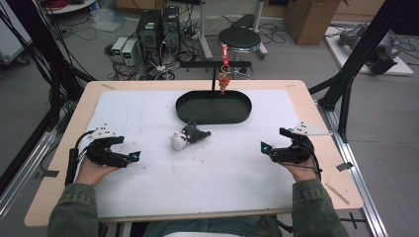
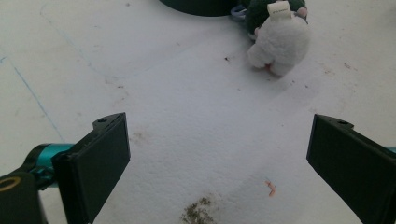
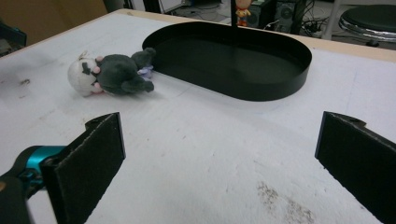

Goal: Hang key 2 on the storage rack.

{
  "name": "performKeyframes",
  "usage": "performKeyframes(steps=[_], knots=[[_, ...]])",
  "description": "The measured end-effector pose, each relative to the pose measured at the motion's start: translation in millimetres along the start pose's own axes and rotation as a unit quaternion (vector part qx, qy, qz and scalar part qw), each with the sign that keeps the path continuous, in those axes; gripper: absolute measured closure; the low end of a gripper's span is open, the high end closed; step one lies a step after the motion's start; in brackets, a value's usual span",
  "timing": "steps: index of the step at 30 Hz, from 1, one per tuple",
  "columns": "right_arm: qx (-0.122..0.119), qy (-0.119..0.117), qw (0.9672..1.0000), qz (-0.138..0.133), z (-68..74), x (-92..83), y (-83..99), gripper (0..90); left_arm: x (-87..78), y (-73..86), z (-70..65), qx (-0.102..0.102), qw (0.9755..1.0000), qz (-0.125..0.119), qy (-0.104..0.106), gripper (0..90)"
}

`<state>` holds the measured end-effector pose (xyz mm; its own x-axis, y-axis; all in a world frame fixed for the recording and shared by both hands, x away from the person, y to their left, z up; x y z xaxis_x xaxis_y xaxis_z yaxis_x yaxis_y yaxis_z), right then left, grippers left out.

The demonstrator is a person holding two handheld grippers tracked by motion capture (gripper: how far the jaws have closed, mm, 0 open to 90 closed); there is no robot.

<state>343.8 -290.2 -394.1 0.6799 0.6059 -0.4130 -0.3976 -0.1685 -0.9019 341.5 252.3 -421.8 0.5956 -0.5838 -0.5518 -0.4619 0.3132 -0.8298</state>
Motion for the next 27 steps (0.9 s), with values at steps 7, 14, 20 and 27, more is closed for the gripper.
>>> performKeyframes(steps=[7,14,20,27], knots=[[-0.006,0.004,1.0,-0.003,-4.5,-6.5,11.7,0.5,6.9,-16.0,-7.6,0.008,0.9999,-0.005,0.011,6.5],[-0.003,0.008,0.9999,-0.007,-12.0,-9.7,23.3,0.5,24.3,-34.7,-21.6,0.035,0.9987,0.026,0.028,6.5],[0.002,0.005,1.0,-0.001,-14.5,-12.3,30.5,0.4,44.5,-42.9,-26.3,0.036,0.9978,0.046,0.031,6.5],[0.001,0.0,1.0,0.003,-17.0,-15.7,36.6,0.5,68.2,-58.7,-38.8,0.053,0.9956,0.063,0.045,6.5]])
Point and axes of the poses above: each handheld gripper's, and its own axes: x roughly forward along the jaws, y roughly out of its underside, z roughly to its left, the point moved 2 cm from there along x, roughly forward along the jaws, and after that the axes turned 1 degree about x, right-handed, at the moved point
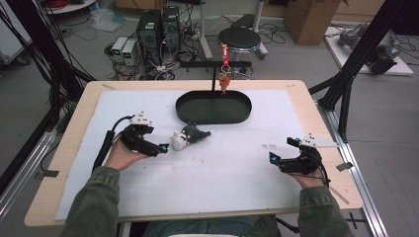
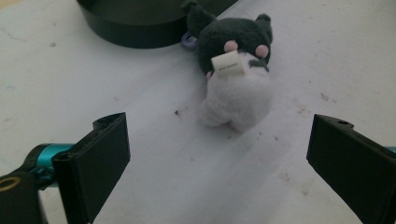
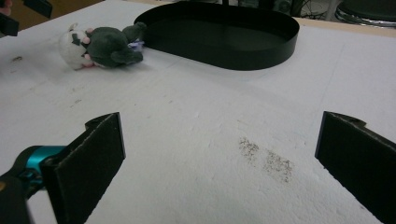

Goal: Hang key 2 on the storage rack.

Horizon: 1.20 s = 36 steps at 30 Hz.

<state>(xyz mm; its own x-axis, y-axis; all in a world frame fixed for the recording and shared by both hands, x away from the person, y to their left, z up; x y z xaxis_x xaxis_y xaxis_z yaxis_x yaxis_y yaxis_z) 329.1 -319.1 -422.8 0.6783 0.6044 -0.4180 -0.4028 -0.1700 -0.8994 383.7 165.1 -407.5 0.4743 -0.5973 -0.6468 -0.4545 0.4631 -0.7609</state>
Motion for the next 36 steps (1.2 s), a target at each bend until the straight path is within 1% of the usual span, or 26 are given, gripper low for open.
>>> performKeyframes(steps=[3,4,5,7,9,10,12,15,17,20,21,23,25,27,28,29,30,31,32,33,35,36], knots=[[0.004,0.002,1.0,0.001,-2.7,-0.5,2.5,0.5,10.4,-9.5,-4.8,0.01,0.9999,0.013,-0.004,6.9],[0.007,0.002,1.0,0.001,-3.0,-0.8,2.8,0.5,13.7,-12.3,-6.2,0.012,0.9998,0.018,-0.001,7.1],[0.006,0.005,1.0,0.001,-3.4,-1.4,3.3,0.5,17.2,-14.5,-6.9,0.011,0.9998,0.019,0.003,7.1],[0.002,0.009,1.0,0.001,-4.3,-2.3,4.1,0.4,24.7,-17.2,-6.6,0.006,0.9996,0.029,0.003,7.5],[-0.001,0.01,1.0,0.002,-3.8,-3.2,4.7,0.5,31.8,-19.4,-6.4,0.006,0.9992,0.041,0.0,7.5],[-0.001,0.009,1.0,0.001,-3.8,-3.5,4.9,0.5,35.1,-20.7,-6.8,0.008,0.999,0.044,0.003,7.5],[0.0,0.012,0.9999,0.0,-3.9,-4.4,5.2,0.5,41.0,-24.1,-8.3,0.01,0.9989,0.046,0.006,7.5],[0.0,0.015,0.9999,-0.001,-4.3,-5.2,6.2,0.5,48.6,-28.5,-8.4,0.008,0.9987,0.05,0.01,7.8],[0.0,0.016,0.9999,-0.001,-4.0,-6.0,6.6,0.5,54.1,-29.9,-8.6,0.011,0.9984,0.052,0.017,8.1],[0.002,0.019,0.9998,-0.002,-3.6,-7.4,6.9,0.5,62.2,-30.3,-9.7,0.015,0.998,0.06,0.014,8.6],[0.002,0.02,0.9998,-0.002,-3.3,-7.8,7.1,0.5,65.2,-29.9,-10.1,0.013,0.998,0.06,0.017,8.7],[0.001,0.022,0.9997,-0.003,-3.5,-8.2,7.6,0.5,69.2,-29.2,-10.1,0.013,0.9974,0.069,0.014,8.8],[0.001,0.023,0.9997,-0.002,-3.5,-8.6,8.2,0.5,73.1,-27.8,-9.6,0.006,0.9969,0.078,0.009,9.5],[0.005,0.025,0.9997,0.0,-2.9,-9.5,8.9,0.5,77.4,-25.7,-9.0,0.003,0.995,0.099,-0.008,13.4],[0.004,0.025,0.9997,0.0,-3.1,-9.6,9.1,0.5,78.8,-24.4,-9.0,0.005,0.9937,0.111,-0.014,17.3],[0.004,0.026,0.9997,0.0,-3.3,-9.8,9.5,0.5,80.2,-23.2,-9.4,0.002,0.9932,0.116,-0.008,24.8],[0.002,0.025,0.9997,0.001,-3.2,-9.9,10.3,0.5,79.9,-22.9,-10.0,0.001,0.993,0.118,0.008,35.1],[0.007,0.023,0.9997,0.002,-1.9,-10.3,11.1,0.5,79.6,-23.6,-11.7,0.003,0.9934,0.114,0.012,45.8],[0.003,0.024,0.9997,0.002,-1.8,-10.1,11.7,0.5,79.3,-24.5,-13.1,0.016,0.9933,0.115,0.0,46.7],[0.003,0.023,0.9997,0.005,-0.8,-10.4,12.5,0.4,79.0,-25.4,-14.0,0.021,0.9929,0.117,-0.007,47.7],[0.003,0.024,0.9997,0.008,1.2,-11.0,13.1,0.5,77.3,-26.9,-15.4,0.027,0.9932,0.113,-0.012,48.8],[0.002,0.025,0.9997,0.006,2.3,-11.5,13.1,0.5,75.5,-27.9,-15.9,0.026,0.9936,0.109,-0.011,49.0]])
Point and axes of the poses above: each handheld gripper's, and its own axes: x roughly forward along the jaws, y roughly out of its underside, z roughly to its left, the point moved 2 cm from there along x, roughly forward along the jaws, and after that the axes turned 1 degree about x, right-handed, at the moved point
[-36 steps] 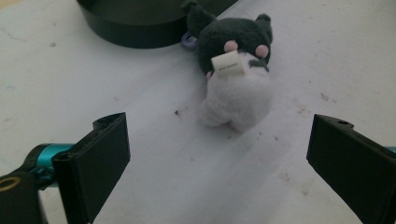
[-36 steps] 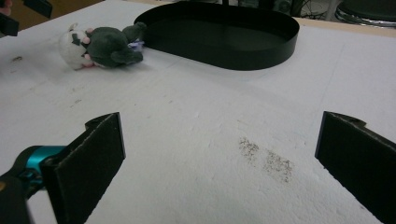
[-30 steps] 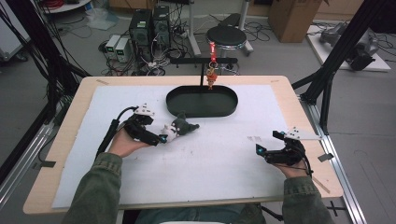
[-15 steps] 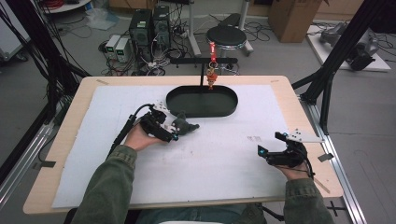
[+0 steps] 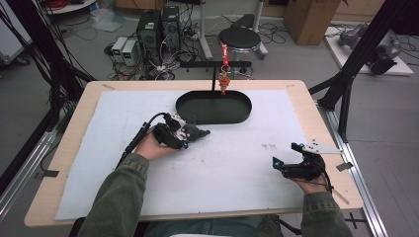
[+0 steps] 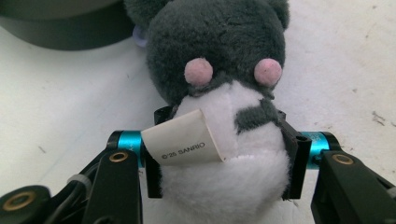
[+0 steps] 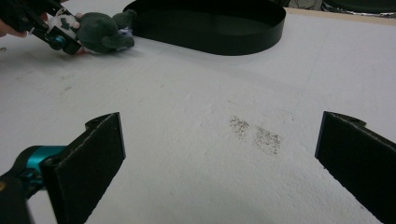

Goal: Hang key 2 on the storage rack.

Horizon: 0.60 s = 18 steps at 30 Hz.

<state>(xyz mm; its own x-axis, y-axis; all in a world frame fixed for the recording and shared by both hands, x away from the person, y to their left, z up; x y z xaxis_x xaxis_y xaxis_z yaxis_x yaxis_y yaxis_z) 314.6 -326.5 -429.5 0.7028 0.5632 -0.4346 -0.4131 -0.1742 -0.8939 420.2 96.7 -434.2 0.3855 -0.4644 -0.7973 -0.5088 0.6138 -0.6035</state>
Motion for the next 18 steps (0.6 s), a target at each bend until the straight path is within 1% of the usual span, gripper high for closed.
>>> performKeyframes(steps=[1,4,6,7,9,10,12,14,16,18], knots=[[0.0,0.0,1.0,0.0,0.0,0.0,0.0,0.5,-2.6,-0.7,0.1,0.002,1.0,-0.003,0.001,49.0],[-0.002,0.001,1.0,-0.001,0.7,-1.0,0.4,0.5,-11.6,-3.7,0.6,-0.005,0.9998,-0.019,0.007,49.1],[-0.003,0.002,1.0,-0.001,0.7,-0.8,0.8,0.5,-17.8,-5.8,1.2,-0.007,0.9996,-0.024,0.013,49.2],[-0.001,0.002,1.0,0.004,1.3,-0.6,1.8,0.5,-20.0,-6.8,0.3,-0.009,0.9994,-0.029,0.014,49.2],[-0.006,0.004,1.0,0.004,1.2,0.0,2.1,0.5,-25.1,-8.6,-1.3,-0.004,0.9994,-0.03,0.015,49.3],[-0.006,0.004,1.0,0.004,1.2,0.0,2.1,0.5,-27.8,-9.8,-1.6,-0.003,0.9993,-0.031,0.019,49.3],[0.0,0.003,1.0,0.005,2.0,0.7,2.2,0.5,-33.3,-12.2,-1.5,-0.005,0.999,-0.036,0.026,49.4],[-0.003,0.003,1.0,0.007,2.1,2.0,2.3,0.5,-38.5,-14.9,-1.1,-0.006,0.999,-0.037,0.026,49.5],[-0.007,0.002,0.9999,0.01,2.7,3.3,2.5,0.5,-44.3,-17.0,0.2,-0.008,0.9985,-0.04,0.037,49.5],[-0.008,-0.001,0.9999,0.011,3.4,4.7,2.4,0.5,-49.8,-19.1,0.8,-0.005,0.9985,-0.037,0.039,49.6]])
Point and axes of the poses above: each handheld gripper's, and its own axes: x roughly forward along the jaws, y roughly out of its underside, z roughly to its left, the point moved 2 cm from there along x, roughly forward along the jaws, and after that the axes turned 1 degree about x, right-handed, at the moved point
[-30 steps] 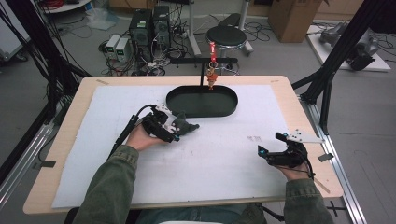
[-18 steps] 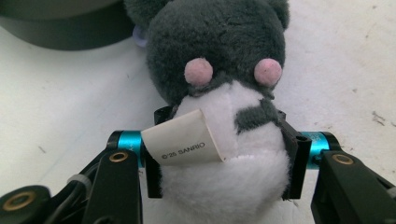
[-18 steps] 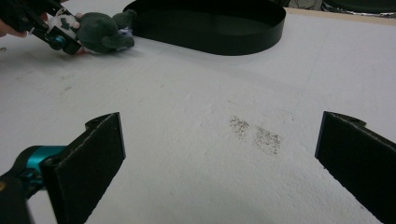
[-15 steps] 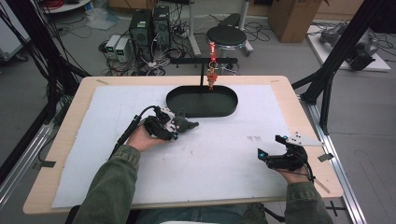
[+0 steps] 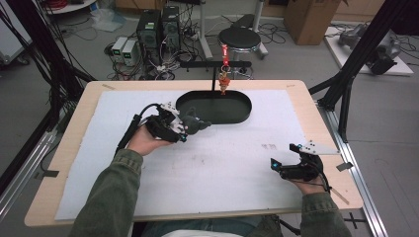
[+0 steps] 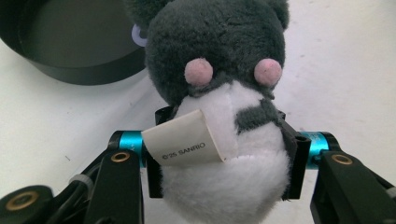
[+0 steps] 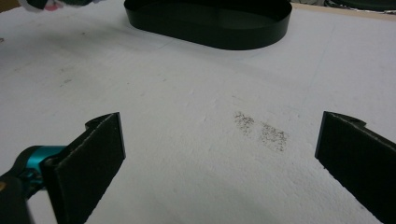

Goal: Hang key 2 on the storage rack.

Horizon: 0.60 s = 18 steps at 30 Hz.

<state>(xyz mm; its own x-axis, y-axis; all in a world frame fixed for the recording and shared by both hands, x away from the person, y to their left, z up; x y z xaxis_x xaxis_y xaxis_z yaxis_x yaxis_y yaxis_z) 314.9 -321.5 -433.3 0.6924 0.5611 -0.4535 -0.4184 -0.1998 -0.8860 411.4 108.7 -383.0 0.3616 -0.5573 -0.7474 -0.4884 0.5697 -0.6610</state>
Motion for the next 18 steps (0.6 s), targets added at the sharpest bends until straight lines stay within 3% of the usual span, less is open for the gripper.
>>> performKeyframes(steps=[4,7,12,18], knots=[[-0.002,-0.004,1.0,0.002,0.6,2.5,0.0,0.5,-11.0,-6.4,1.8,0.001,1.0,-0.001,0.002,49.6],[-0.002,-0.004,1.0,0.001,-0.3,3.3,-0.4,0.5,-18.0,-12.4,3.7,0.005,0.9999,-0.009,-0.013,49.6],[-0.007,-0.006,1.0,-0.002,-1.7,2.9,-0.3,0.5,-24.2,-23.8,3.7,0.036,0.9989,-0.011,-0.029,49.7],[-0.004,-0.007,1.0,-0.002,-1.0,1.1,0.4,0.5,-29.3,-43.1,1.2,0.073,0.9967,-0.025,-0.025,49.6]])
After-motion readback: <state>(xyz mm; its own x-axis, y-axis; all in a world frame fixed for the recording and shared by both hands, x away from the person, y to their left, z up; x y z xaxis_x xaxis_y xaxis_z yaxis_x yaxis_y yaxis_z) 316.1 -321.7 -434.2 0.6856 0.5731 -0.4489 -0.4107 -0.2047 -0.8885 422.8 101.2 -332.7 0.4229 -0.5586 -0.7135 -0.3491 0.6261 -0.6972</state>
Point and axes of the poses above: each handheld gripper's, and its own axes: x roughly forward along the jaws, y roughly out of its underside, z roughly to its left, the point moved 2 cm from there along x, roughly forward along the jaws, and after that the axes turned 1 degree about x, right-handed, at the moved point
